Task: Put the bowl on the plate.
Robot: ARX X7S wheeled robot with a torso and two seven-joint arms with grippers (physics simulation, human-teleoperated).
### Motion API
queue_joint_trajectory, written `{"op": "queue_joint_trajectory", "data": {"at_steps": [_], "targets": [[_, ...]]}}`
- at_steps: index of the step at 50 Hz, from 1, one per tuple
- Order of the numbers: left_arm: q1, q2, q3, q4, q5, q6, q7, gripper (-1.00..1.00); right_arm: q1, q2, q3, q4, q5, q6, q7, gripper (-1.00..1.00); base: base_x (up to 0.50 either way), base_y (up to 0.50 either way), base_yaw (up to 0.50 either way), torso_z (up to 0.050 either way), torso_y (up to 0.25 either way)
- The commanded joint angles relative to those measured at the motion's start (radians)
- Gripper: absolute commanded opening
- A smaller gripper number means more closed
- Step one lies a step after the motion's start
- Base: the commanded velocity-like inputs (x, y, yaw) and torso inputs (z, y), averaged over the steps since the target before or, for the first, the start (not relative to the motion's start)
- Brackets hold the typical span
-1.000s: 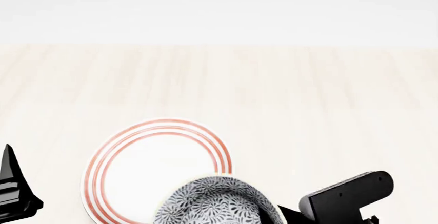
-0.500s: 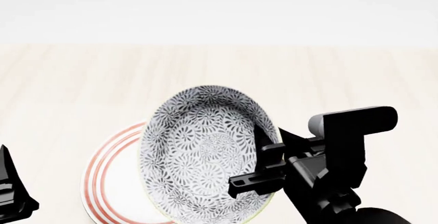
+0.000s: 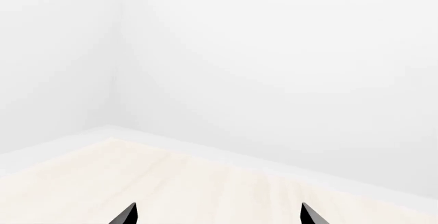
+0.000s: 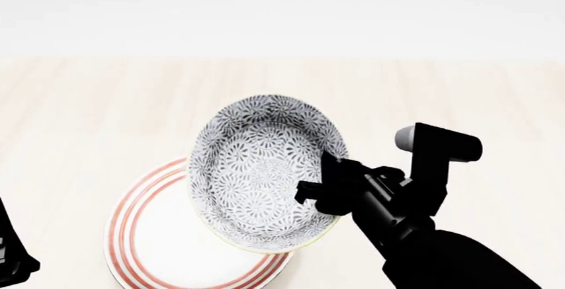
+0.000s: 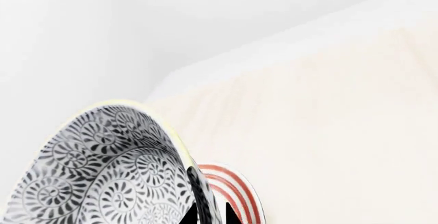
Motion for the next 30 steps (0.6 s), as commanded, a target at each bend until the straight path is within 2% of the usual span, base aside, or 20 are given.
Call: {"op": "queue_joint_trajectory", "data": {"at_steps": [1, 7, 16, 22, 30], "targets": [[-0.001, -0.002, -0.002, 0.000, -0.005, 0.010, -0.003, 1.00, 0.101, -0.074, 0.082, 0.244, 0.143, 0.045, -0.113, -1.00, 0.00, 0.00, 0.00, 0.000, 0.000], [-0.007, -0.002, -0.003, -0.009, -0.014, 0.012, -0.001, 1.00, 0.224, -0.142, 0.082, 0.545, 0.145, 0.045, -0.224, -1.00, 0.00, 0.00, 0.00, 0.000, 0.000], [0.005, -0.003, 0.001, -0.002, -0.016, 0.018, -0.003, 1.00, 0.395, -0.259, 0.012, 0.989, 0.047, -0.035, -0.417, -1.00, 0.00, 0.00, 0.00, 0.000, 0.000], [0.013, -0.005, 0.001, 0.004, -0.021, 0.021, -0.004, 1.00, 0.390, -0.301, 0.081, 1.010, -0.051, 0.003, -0.415, -1.00, 0.00, 0.00, 0.00, 0.000, 0.000], [0.023, -0.005, 0.004, 0.010, -0.026, 0.022, -0.007, 1.00, 0.395, -0.355, 0.337, 1.010, -0.375, 0.061, -0.431, -1.00, 0.00, 0.00, 0.00, 0.000, 0.001]]}}
